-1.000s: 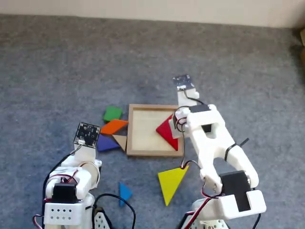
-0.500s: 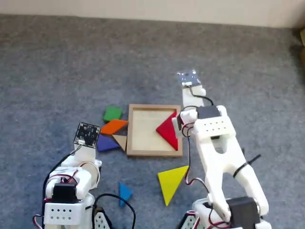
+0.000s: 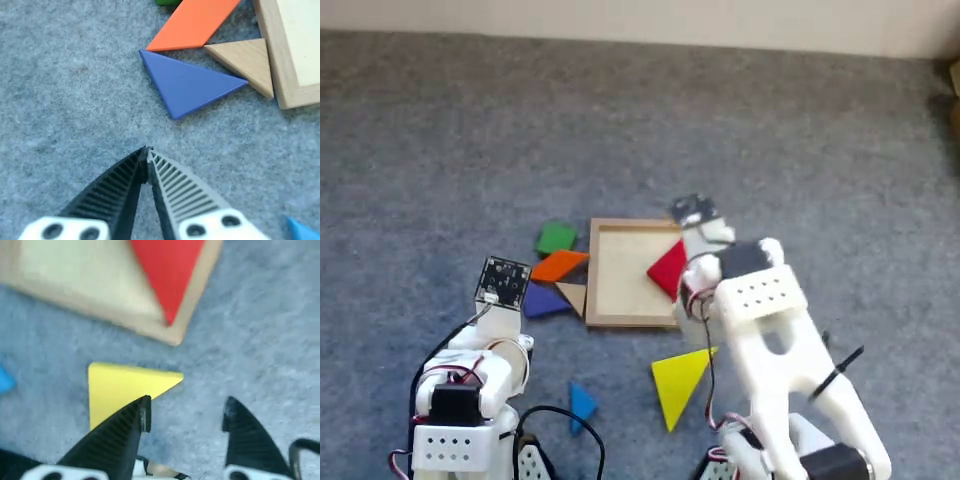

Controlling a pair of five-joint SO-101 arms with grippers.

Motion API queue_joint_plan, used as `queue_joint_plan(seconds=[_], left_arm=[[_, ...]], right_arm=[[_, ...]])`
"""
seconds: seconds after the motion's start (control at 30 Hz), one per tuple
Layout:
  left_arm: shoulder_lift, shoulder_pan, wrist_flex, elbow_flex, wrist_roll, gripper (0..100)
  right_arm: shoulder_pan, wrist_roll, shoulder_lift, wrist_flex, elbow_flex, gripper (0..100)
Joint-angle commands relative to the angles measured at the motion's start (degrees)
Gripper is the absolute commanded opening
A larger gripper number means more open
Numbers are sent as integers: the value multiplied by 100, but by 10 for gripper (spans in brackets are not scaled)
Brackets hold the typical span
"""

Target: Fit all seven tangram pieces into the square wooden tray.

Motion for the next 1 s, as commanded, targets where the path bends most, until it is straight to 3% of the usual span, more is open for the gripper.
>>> queue_joint_plan(seconds=[0.0, 0.2, 0.33, 0.47, 0.67, 0.97], left_arm=[[-110, 66, 18, 127, -44, 7], [-110, 66, 18, 127, -44, 7], [-110, 66, 18, 127, -44, 7], [-110, 66, 18, 127, -44, 7], [-110, 66, 18, 127, -44, 7], [-110, 66, 18, 127, -44, 7]], right_arm=[[-470, -633, -505, -13, 268, 248], [-980, -2769, -646, -980, 971, 248], [-1499, -3429, -664, -1745, 1763, 249], [-1745, -4062, -646, -1824, 2044, 279], [-2035, -4264, -629, -1341, 1868, 455], [-2044, -4273, -576, -1798, 1921, 468]])
